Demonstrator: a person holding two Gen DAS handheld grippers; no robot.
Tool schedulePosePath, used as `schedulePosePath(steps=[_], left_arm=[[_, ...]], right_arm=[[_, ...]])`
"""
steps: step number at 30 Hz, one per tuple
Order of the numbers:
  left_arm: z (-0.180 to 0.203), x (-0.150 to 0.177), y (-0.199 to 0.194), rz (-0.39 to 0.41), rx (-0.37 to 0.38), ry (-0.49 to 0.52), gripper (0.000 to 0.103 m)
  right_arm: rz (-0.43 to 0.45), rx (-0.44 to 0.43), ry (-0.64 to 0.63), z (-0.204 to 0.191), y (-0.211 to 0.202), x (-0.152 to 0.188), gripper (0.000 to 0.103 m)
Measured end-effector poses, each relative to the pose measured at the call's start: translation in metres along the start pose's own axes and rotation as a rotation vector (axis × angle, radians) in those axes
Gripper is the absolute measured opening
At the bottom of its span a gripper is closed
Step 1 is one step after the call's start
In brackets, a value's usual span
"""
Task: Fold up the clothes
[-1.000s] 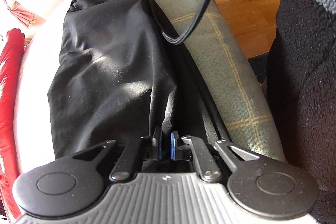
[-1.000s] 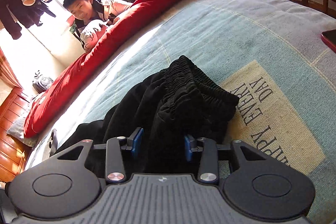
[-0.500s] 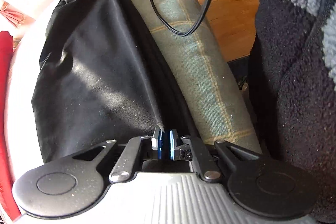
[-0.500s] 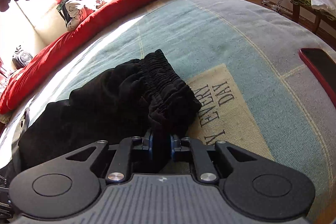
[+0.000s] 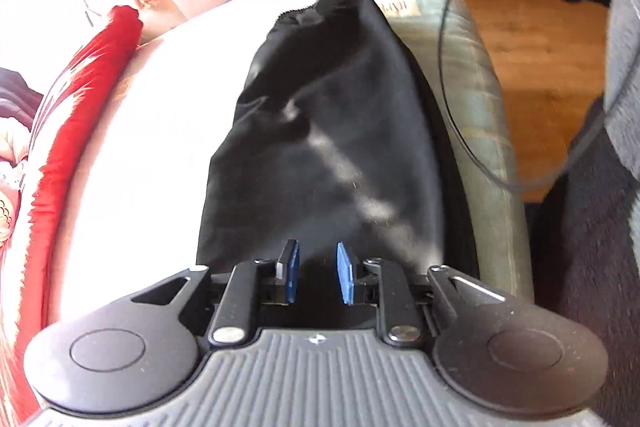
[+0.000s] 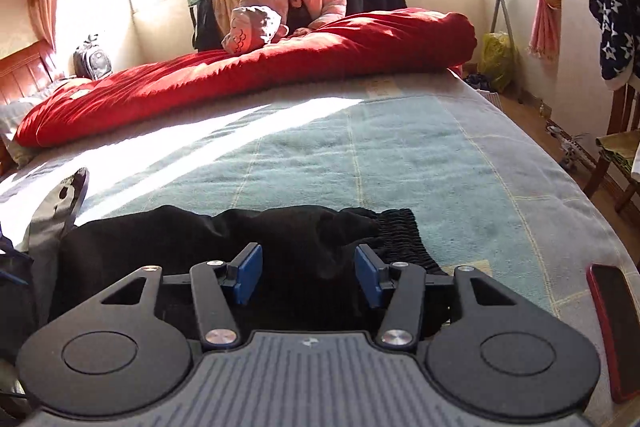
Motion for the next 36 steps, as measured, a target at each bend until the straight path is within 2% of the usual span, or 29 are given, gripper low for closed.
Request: schedulePosePath(steps=[1, 4, 6, 9, 11, 14, 16, 19, 23, 24, 29, 31, 33, 36], left_arm=[[-0.002, -0.004, 0.01, 0.018, 0.014, -0.025, 0.022], [0.008, -0.003, 0.045, 0.004, 0.042, -0.041, 0.022], [0.018, 0.011, 0.061, -0.055, 0.052, -0.055, 0.022], [0.042, 0.03, 0.061, -0.085, 0.13, -0.159, 0.018], [0.051, 0.037, 0.056, -0.082, 0.141, -0.216, 0.017], [0.053, 0.043, 0.05, -0.09, 0.156, -0.305, 0.017], [0.045, 0.042, 0.046, -0.091, 0.15, -0.328, 0.023], [0.027, 0.033, 0.038, -0.077, 0.077, -0.349, 0.029], [-0.006, 0.05, 0.028, -0.049, 0.026, -0.56, 0.037], [-0.015, 0.055, 0.026, -0.042, 0.013, -0.613, 0.042], [-0.056, 0.078, 0.013, -0.007, -0.052, -0.876, 0.048], [-0.072, 0.088, 0.007, 0.008, -0.079, -0.981, 0.054], [-0.076, 0.111, 0.001, 0.015, -0.077, -1.101, 0.062], [-0.078, 0.137, -0.005, 0.035, -0.077, -1.219, 0.067]], right_arm=[[-0.029, -0.008, -0.023, -0.007, 0.011, 0.005, 0.056], [-0.104, 0.007, -0.08, -0.017, 0.032, 0.027, 0.056], [-0.159, 0.016, -0.086, -0.012, 0.035, 0.051, 0.056], [-0.193, -0.002, -0.057, -0.002, 0.026, 0.08, 0.056], [-0.188, -0.021, -0.043, 0.0, 0.015, 0.085, 0.057], [-0.179, -0.027, -0.049, -0.004, 0.007, 0.075, 0.057], [-0.148, -0.039, -0.078, -0.014, 0.005, 0.06, 0.061], [-0.097, -0.112, -0.125, -0.039, 0.005, 0.033, 0.063], [-0.079, -0.221, -0.153, -0.071, 0.016, 0.015, 0.066], [-0.083, -0.256, -0.139, -0.078, 0.02, 0.013, 0.066], [-0.117, -0.441, -0.072, -0.119, 0.034, 0.013, 0.066], [-0.136, -0.532, -0.07, -0.142, 0.035, 0.015, 0.066], [-0.157, -0.576, -0.096, -0.162, 0.035, 0.018, 0.068], [-0.174, -0.589, -0.131, -0.18, 0.037, 0.022, 0.07]])
Point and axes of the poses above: each gripper's, at about its wrist camera, not at the fingertips, and y roughly the way its jaws point, z to its right, x to its underside, the point moved 10 cm from there along y, roughly the way its jaws point, and after that the axes turned 3 degrees about -z, right-handed, at the moved point
